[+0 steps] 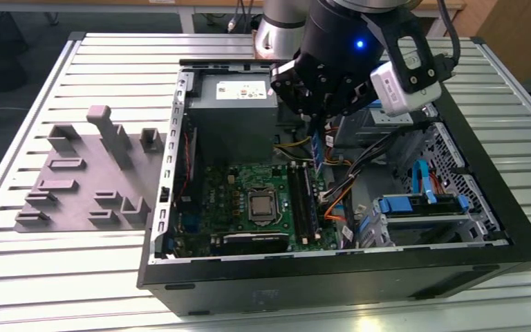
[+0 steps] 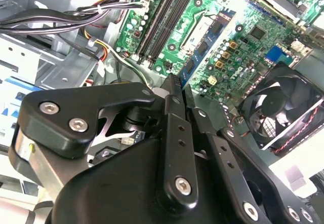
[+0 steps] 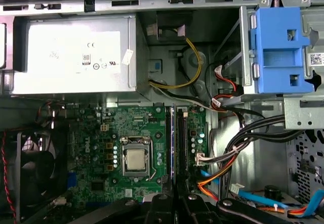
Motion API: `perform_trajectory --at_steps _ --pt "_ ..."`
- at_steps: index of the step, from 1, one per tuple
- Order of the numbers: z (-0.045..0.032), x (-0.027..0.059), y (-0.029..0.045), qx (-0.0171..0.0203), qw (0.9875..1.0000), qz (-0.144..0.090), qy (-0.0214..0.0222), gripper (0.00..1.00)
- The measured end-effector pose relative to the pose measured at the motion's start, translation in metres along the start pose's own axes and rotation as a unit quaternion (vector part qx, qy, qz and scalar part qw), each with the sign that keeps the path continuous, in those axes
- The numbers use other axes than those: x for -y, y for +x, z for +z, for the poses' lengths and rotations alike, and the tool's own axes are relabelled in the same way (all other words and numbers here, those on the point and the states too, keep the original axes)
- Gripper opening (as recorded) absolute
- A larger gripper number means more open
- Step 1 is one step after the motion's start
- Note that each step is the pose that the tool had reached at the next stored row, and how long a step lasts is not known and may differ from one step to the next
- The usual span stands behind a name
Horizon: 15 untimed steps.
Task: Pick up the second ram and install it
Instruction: 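Insert the second ram into the second slot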
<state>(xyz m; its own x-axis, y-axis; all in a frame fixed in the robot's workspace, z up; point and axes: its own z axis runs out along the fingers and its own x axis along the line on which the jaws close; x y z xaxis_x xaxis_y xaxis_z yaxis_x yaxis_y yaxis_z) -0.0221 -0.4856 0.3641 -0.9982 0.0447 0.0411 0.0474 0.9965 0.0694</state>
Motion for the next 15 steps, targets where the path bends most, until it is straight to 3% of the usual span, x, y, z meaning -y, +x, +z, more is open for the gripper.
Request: perform_trajectory --at_steps 6,15 --pt "0.0017 0.0001 -0.0001 -0.0012 0.9998 -0.019 0.0007 0.14" --pt "0.0067 0.0005 -0.0003 -0.0013 0.9998 -0.019 0.0007 0.14"
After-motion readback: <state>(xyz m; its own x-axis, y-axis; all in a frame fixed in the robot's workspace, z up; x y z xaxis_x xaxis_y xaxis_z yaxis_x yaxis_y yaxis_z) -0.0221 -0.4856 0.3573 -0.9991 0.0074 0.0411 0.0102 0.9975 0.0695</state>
